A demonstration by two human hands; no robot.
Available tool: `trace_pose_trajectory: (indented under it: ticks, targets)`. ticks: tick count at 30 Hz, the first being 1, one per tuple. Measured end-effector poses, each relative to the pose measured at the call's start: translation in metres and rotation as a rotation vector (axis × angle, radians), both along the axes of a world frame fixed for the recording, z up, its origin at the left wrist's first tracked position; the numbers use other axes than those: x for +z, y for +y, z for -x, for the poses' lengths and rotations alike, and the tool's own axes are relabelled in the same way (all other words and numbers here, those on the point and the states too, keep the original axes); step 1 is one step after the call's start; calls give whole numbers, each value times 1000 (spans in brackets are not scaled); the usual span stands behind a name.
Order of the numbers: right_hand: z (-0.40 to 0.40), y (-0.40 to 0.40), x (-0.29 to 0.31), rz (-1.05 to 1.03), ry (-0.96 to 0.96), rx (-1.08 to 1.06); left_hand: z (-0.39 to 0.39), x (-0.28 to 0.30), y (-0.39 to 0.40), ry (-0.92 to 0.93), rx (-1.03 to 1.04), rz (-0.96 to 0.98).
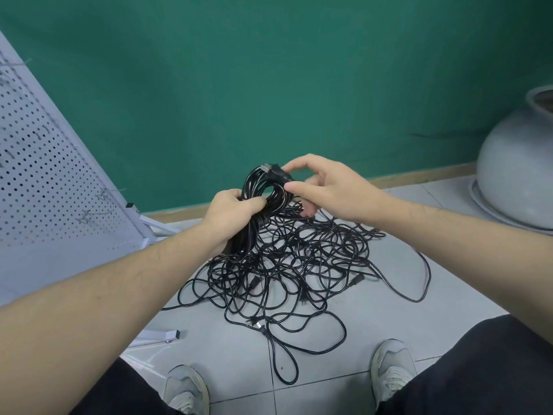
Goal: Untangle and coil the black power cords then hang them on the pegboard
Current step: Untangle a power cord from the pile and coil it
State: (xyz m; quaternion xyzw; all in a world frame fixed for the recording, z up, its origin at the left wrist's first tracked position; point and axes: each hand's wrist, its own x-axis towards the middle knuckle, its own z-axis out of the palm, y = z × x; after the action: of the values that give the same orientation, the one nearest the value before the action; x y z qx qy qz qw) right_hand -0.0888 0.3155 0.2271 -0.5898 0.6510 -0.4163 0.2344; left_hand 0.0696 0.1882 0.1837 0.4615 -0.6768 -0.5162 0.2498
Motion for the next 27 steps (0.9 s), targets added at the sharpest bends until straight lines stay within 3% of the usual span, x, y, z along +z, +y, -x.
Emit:
trace_pose_trajectory:
  ticks: [11,20,24,27]
  targets:
    - [-3,-9,3,-67,318,-224,9,11,19,-111,8,162]
    - [-14,-12,7,-102,676,-219,6,16,18,-151,-67,245]
    - [-16,-15,6,-58,729,-259,9,18,21,-221,-98,322]
    - [-11,-14,-4,-28,551,-236,9,19,22,-278,-123,382]
